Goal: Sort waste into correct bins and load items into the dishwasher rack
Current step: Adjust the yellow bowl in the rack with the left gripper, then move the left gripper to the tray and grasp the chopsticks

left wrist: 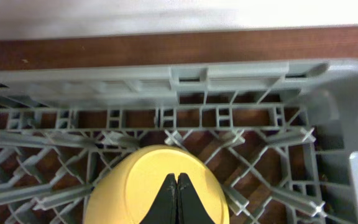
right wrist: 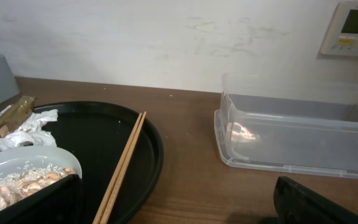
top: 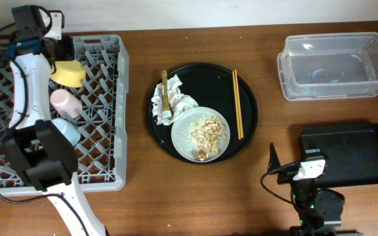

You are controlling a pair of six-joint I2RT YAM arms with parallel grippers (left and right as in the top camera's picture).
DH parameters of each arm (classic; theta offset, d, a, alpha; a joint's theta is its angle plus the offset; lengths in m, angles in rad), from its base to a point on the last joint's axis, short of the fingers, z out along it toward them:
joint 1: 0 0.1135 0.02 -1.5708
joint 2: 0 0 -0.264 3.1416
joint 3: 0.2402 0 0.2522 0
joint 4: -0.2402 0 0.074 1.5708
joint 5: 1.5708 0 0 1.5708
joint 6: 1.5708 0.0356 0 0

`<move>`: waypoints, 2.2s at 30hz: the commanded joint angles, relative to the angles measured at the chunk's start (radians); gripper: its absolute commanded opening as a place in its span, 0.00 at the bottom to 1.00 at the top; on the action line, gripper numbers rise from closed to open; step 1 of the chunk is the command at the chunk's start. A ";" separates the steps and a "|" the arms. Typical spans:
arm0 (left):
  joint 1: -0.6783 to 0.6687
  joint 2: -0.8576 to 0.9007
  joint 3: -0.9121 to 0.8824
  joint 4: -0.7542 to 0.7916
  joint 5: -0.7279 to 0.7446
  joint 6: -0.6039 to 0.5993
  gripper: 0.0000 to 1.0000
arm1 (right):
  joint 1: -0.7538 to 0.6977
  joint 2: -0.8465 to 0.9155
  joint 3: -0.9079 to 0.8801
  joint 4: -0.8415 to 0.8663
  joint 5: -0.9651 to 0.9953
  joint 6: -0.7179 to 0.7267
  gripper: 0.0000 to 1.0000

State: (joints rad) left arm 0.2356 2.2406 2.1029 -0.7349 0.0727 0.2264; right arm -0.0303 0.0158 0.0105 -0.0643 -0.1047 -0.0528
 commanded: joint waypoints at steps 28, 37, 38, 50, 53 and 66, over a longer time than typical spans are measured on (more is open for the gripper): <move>0.124 0.052 -0.008 -0.274 -0.204 0.047 0.00 | -0.003 -0.007 -0.005 -0.007 0.005 0.001 0.99; 0.145 -0.025 0.141 -0.291 0.026 -0.141 0.00 | -0.003 -0.007 -0.005 -0.007 0.005 0.001 0.98; 0.145 -0.037 0.158 -0.294 0.090 -0.155 0.00 | -0.003 -0.007 -0.005 -0.007 0.005 0.001 0.98; -0.035 -0.147 0.188 -0.599 0.741 -0.168 1.00 | -0.003 -0.007 -0.005 -0.007 0.005 0.001 0.98; -0.146 -0.146 0.188 -0.625 0.702 -0.132 1.00 | -0.003 -0.007 -0.005 -0.007 0.005 0.001 0.98; -0.624 0.003 0.188 -0.603 -0.006 -0.428 0.95 | -0.003 -0.007 -0.005 -0.007 0.005 0.001 0.98</move>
State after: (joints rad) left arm -0.3660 2.2055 2.2906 -1.3430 0.0696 -0.1604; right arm -0.0303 0.0158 0.0105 -0.0647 -0.1043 -0.0525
